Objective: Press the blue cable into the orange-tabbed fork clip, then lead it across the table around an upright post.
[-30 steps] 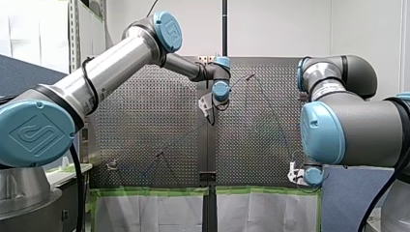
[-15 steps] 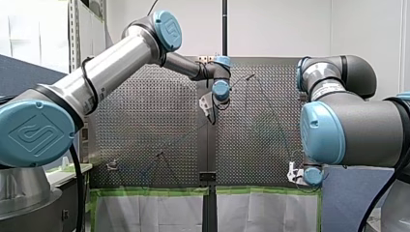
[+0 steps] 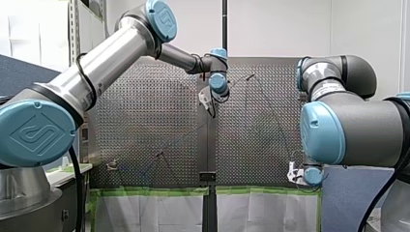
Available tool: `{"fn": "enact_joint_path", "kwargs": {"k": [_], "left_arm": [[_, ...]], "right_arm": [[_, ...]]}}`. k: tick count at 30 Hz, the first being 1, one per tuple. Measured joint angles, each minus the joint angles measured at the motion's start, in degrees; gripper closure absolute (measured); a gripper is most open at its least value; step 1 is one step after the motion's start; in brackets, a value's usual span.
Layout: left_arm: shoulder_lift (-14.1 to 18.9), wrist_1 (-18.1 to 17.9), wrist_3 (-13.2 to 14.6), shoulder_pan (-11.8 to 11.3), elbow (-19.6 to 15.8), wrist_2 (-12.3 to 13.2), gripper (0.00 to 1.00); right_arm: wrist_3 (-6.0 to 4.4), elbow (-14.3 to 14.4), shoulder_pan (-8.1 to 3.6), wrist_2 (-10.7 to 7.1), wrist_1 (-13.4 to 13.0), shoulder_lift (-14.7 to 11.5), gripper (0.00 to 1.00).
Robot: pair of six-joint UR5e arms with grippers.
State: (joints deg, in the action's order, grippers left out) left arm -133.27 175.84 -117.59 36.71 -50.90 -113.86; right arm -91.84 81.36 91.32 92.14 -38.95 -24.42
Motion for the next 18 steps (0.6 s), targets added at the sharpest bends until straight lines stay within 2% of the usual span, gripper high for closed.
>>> {"fn": "enact_joint_path", "kwargs": {"k": [6, 13, 18], "left_arm": [[1.67, -0.47, -0.13, 0.39, -3.06, 3.06, 0.00], [1.83, 2.47, -0.13, 0.25, -6.79, 7.06, 0.00], [1.85, 3.97, 0.06, 0.16, -7.50, 9.62, 0.00]], "right_arm": [[0.03, 0.01, 0.06, -0.02, 0.11, -0.01, 1.00], [0.06, 0.01, 0.13, -0.02, 0.25, 0.00, 1.00], [0.06, 0.00, 0.25, 0.01, 0.35, 0.01, 1.00]]}}
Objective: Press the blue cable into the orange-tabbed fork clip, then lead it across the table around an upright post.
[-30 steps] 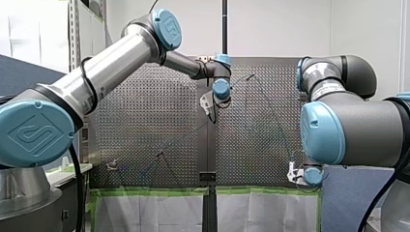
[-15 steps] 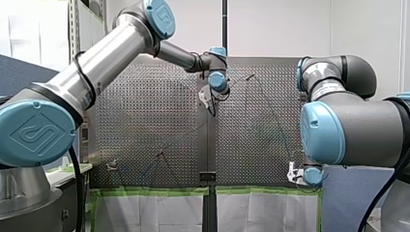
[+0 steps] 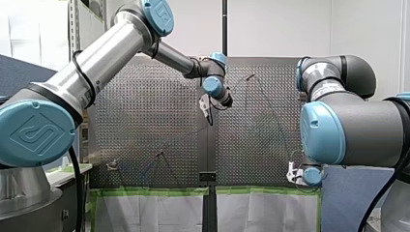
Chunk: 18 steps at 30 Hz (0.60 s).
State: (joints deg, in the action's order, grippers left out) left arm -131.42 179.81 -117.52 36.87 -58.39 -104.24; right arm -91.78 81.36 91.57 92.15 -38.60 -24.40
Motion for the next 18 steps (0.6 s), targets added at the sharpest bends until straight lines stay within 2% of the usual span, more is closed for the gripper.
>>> {"fn": "enact_joint_path", "kwargs": {"k": [3, 11, 18], "left_arm": [[0.43, 0.49, 0.38, 0.27, -0.06, 0.52, 0.00], [2.16, 0.85, 1.25, 1.15, -0.07, -2.66, 0.00], [3.08, 2.20, 2.48, 2.29, -0.09, -2.92, 0.00]], "right_arm": [[0.00, 0.01, 0.00, 0.04, 0.16, 0.00, 1.00], [0.02, 0.01, 0.02, 0.05, 0.27, -0.01, 1.00], [0.03, 0.00, 0.06, 0.05, 0.27, -0.01, 1.00]]}}
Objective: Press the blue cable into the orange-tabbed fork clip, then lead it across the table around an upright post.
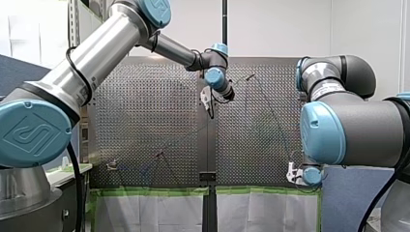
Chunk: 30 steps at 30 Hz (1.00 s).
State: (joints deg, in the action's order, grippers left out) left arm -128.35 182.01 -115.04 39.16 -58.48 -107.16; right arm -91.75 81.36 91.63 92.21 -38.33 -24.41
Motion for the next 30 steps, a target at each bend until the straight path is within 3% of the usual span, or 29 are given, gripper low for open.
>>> {"fn": "enact_joint_path", "kwargs": {"k": [6, 15, 25, 30], "left_arm": [[1.98, 1.78, 2.46, 1.47, 0.00, 0.19, 0.00], [6.14, 4.83, 6.68, 2.53, 0.43, 3.53, 0.00], [7.20, 9.70, 11.41, 3.53, 5.02, 8.64, 0.00], [7.20, 11.55, 12.11, 3.89, 7.38, 10.22, 0.00]], "right_arm": [[0.05, 0.00, 0.00, 0.00, 0.00, 0.01, 1.00], [0.00, 0.00, 0.00, 0.00, 0.00, 0.00, 1.00], [-0.35, 0.00, 0.00, -0.16, 0.00, 0.01, 1.00], [-0.37, 0.00, 0.00, -0.23, 0.00, 0.01, 1.00]]}}
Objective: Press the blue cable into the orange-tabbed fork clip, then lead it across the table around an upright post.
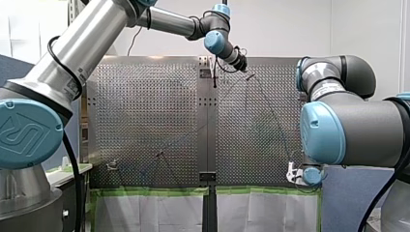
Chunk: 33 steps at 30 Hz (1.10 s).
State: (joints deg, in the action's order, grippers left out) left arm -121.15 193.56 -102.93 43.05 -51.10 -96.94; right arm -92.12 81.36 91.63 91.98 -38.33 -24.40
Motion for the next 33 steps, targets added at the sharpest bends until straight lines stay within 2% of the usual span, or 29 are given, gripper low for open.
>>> {"fn": "enact_joint_path", "kwargs": {"k": [11, 16, 23, 33], "left_arm": [[-0.13, 0.37, 0.40, -0.09, 4.99, 0.61, 0.00], [-0.57, 0.79, 0.49, -0.40, 4.93, 0.19, 0.00], [-2.63, 2.46, 2.17, -0.17, 4.74, 0.17, 0.00], [-2.89, 2.56, 2.66, 0.07, 4.72, 0.38, 0.00]], "right_arm": [[-0.01, -0.01, 0.00, -0.02, 0.13, 0.00, 1.00], [0.00, -0.01, 0.00, 0.04, 0.31, 0.00, 1.00], [-0.01, 0.00, 0.00, 0.05, 0.35, 0.00, 1.00], [-0.01, 0.00, 0.00, 0.05, 0.35, -0.02, 1.00]]}}
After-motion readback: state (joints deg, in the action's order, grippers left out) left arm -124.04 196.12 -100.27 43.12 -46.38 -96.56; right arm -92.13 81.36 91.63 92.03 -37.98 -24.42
